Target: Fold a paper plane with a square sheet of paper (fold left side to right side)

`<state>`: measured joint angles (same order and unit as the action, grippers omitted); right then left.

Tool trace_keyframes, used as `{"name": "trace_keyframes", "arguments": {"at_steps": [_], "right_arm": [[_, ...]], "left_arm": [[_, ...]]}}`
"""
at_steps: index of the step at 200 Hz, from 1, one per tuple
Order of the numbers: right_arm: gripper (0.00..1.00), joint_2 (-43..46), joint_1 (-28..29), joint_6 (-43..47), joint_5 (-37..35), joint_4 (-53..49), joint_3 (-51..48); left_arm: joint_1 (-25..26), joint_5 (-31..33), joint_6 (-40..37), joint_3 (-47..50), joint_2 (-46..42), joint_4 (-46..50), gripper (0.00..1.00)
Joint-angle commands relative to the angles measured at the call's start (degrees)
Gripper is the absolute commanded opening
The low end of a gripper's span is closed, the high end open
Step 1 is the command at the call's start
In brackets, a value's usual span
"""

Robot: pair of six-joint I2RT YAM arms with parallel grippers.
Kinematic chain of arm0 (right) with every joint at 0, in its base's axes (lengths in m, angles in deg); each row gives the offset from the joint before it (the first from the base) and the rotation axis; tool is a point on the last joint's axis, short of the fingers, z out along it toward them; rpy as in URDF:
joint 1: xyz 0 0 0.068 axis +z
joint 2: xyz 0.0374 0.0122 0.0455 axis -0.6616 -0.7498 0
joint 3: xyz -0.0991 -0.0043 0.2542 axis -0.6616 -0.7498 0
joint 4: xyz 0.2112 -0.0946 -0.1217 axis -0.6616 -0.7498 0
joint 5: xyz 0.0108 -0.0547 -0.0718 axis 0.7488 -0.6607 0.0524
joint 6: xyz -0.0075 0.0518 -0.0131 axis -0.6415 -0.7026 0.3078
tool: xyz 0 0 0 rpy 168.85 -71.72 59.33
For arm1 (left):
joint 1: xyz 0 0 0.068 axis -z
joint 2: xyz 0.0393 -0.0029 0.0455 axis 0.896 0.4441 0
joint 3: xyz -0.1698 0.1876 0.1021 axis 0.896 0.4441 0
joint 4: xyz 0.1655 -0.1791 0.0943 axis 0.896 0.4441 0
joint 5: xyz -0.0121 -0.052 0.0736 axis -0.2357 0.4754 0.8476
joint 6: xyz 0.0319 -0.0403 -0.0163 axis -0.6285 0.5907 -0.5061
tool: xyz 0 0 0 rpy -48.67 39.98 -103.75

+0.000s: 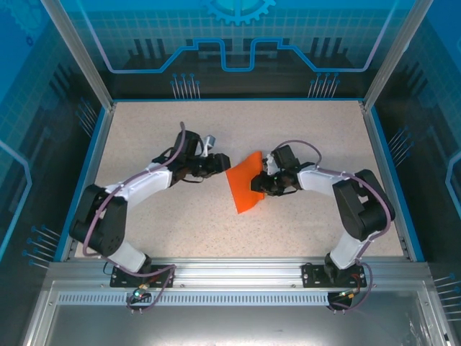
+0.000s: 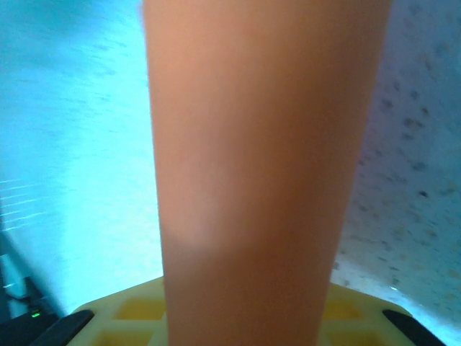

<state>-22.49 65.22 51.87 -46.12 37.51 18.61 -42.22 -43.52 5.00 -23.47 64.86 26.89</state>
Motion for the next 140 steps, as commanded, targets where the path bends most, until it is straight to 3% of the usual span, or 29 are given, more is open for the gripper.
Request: {"name": "trace_keyframes", "arguments": {"at_steps": [1,42,140], "right_arm": [[0.31,4.6,-2.8,-1.8,10.7,12.3,-2.8],[0.3,10.1,-5.9,-4.5,20.2,20.9,-2.6],[0.3,18.4,-4.7,-23.7,21.2,37.8,1.8]], "left_arm": [[-2.7,-4.6,1.5,3.2,-5.1,-3.6,0.56],[-5.7,-9.2,6.1,6.7,-12.8,-11.8,0.74],[-3.5,-16.5,18.4,5.4,-9.5,-33.1,0.83]]}}
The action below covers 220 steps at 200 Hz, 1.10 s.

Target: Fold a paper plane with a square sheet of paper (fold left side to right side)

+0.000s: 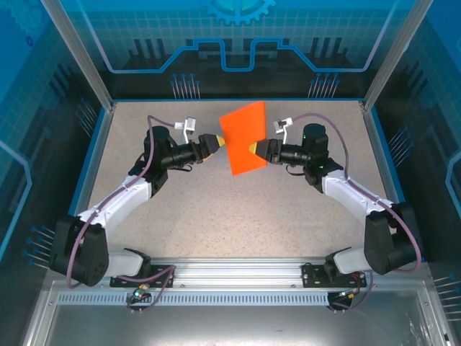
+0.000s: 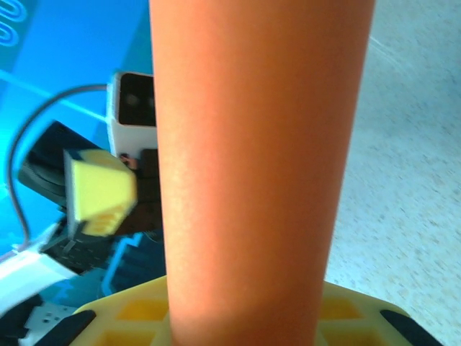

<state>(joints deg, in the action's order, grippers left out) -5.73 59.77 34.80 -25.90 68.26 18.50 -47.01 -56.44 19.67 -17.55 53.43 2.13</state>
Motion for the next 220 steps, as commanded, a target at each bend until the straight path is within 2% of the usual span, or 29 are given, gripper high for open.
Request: {"name": "trace_keyframes", "arguments": {"at_steps": [1,31,48,57,91,109,120,141,161,174,196,220], "right_arm": [[0.3,1.6,0.8,-6.8,0.9,7.2,1.9],[0.3,1.5,2.2,-10.2,0.2,9.9,2.4],[0.3,1.0,2.7,-11.1,-0.1,10.5,2.2],[0.31,0.9,2.9,-11.1,-0.3,10.4,2.1],[0.36,1.2,2.8,-7.5,-2.0,4.8,1.7],[0.43,2.1,2.7,-2.9,-3.6,-1.9,2.0],[0.5,2.9,2.4,0.9,-5.2,-7.0,2.2],[0.64,4.5,2.0,9.8,-10.3,-21.1,3.4],[0.77,4.9,1.9,18.3,-19.2,-35.1,5.2],[0.83,4.3,2.0,23.0,-25.8,-42.8,6.2],[0.86,1.4,1.9,27.8,-33.0,-50.8,7.0],[0.86,-2.0,2.0,29.1,-33.9,-52.1,5.8]], "left_arm": [[1.3,-3.6,3.8,-0.5,2.0,-8.5,0.83],[3.4,-4.0,4.1,-2.4,3.9,-10.6,0.81],[3.9,-4.0,4.3,-3.1,4.6,-11.3,0.74],[4.0,-4.0,4.7,-3.1,4.8,-11.8,0.68],[4.0,-2.4,3.4,-3.0,4.9,-8.6,0.25],[4.0,-1.0,1.2,-2.9,4.9,-4.2,0.1],[4.0,-0.2,-0.5,-2.9,5.0,-0.5,0.04],[3.9,1.9,-4.4,-2.9,5.5,7.0,0.01],[3.7,3.0,-7.4,-3.1,7.7,13.3,0.01],[3.7,3.3,-9.2,-3.2,10.0,16.4,0.01],[3.3,4.3,-13.8,-4.0,15.5,21.9,0.0],[2.0,6.5,-16.4,-3.5,20.6,24.4,0.0]]}}
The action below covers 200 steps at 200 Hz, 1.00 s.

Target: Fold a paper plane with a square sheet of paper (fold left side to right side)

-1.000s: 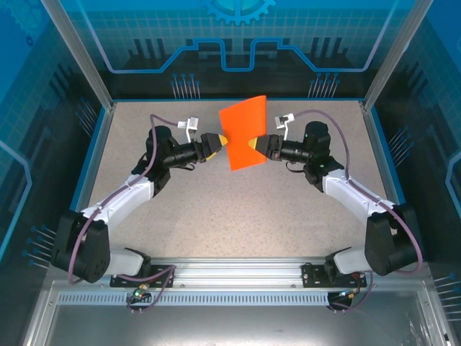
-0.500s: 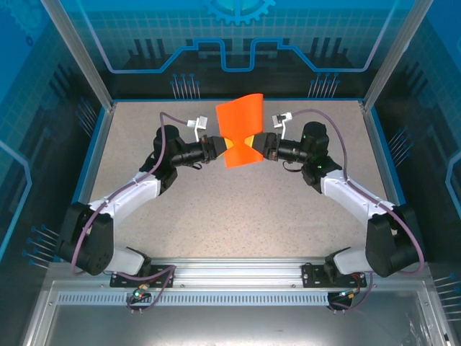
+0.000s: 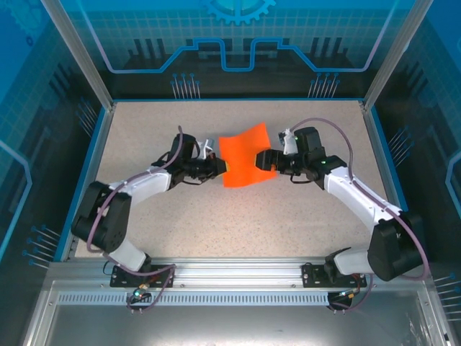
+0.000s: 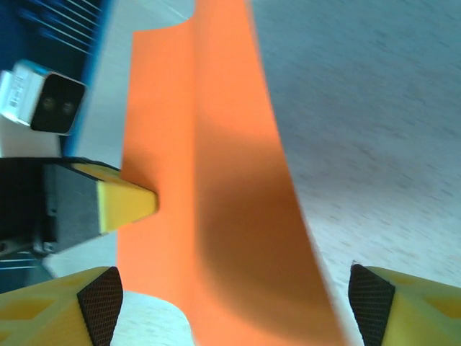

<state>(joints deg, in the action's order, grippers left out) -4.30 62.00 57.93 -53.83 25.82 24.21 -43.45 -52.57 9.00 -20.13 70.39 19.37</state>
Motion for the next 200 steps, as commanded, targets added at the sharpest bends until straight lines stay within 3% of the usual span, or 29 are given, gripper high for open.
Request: {"name": "trace_keyframes", "arguments": {"at_steps": [1,28,72,100,144,200], "right_arm": [[0.86,-3.5,-0.3,5.9,-6.0,-9.6,0.0],[0.77,-6.4,0.2,4.2,-2.3,-5.3,-2.2],[0.38,-14.7,3.1,1.6,2.5,1.2,-0.7],[0.24,-21.1,4.4,0.5,2.8,4.1,1.7],[0.21,-27.1,4.9,0.7,-1.8,0.7,4.1],[0.2,-28.9,5.2,1.0,-4.1,-0.6,2.4]], "left_arm": [[-1.7,2.7,-5.8,-0.8,3.8,7.1,0.0],[-2.7,3.7,-8.8,-1.2,6.9,9.1,0.0],[-2.7,4.7,-12.7,-3.1,8.7,14.1,0.0],[-2.7,5.0,-13.0,-2.7,7.8,14.8,0.0],[-2.7,2.8,-11.8,-2.6,5.9,13.9,0.06],[0.0,-4.1,-5.8,-3.7,5.1,3.6,0.4]]}}
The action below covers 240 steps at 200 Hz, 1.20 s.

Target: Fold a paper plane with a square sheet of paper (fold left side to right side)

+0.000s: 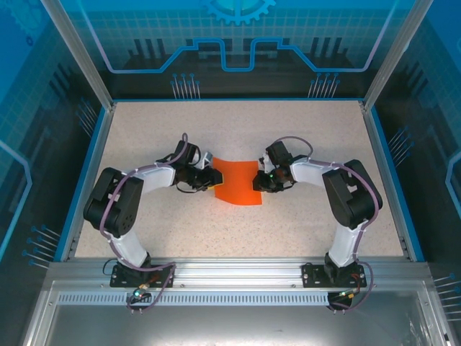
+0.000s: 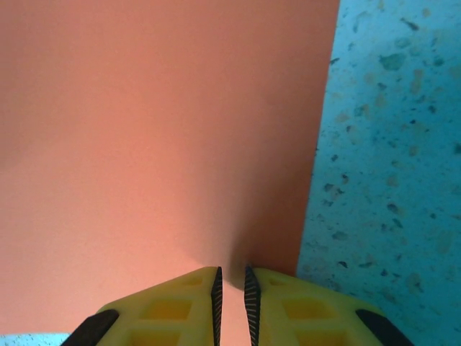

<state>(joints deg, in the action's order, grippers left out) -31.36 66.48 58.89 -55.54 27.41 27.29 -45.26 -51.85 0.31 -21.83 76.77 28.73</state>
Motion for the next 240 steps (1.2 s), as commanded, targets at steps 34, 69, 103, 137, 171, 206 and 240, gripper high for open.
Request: {"name": "trace_keyframes", "arguments": {"at_steps": [34,69,103,137,171,206,240], "right_arm": [[0.2,-1.5,0.8,-0.1,-1.1,0.0,-2.0],[0.21,-0.2,0.3,-1.5,2.7,4.6,-3.8],[0.24,3.6,-1.7,-2.8,5.9,9.4,-6.1],[0.41,8.7,-4.0,-4.2,9.5,14.3,-7.9],[0.53,9.3,-5.4,-7.9,16.7,22.6,-8.2],[0.55,5.7,-5.0,-10.0,20.3,26.2,-6.3],[0.54,2.8,-4.5,-10.4,20.4,26.1,-4.7]], "left_arm": [[4.7,-5.5,4.2,-5.1,2.4,-7.5,0.53],[6.3,-5.1,4.4,-6.5,5.7,-7.7,0.55],[6.5,-4.3,3.8,-7.0,6.8,-6.9,0.5],[6.7,-3.9,3.6,-6.9,7.3,-6.6,0.43],[6.8,-3.6,3.5,-6.8,7.8,-6.6,0.32],[6.9,-3.3,3.2,-6.9,7.9,-6.0,0.29],[6.9,-3.0,3.1,-7.0,7.7,-5.7,0.28]]}}
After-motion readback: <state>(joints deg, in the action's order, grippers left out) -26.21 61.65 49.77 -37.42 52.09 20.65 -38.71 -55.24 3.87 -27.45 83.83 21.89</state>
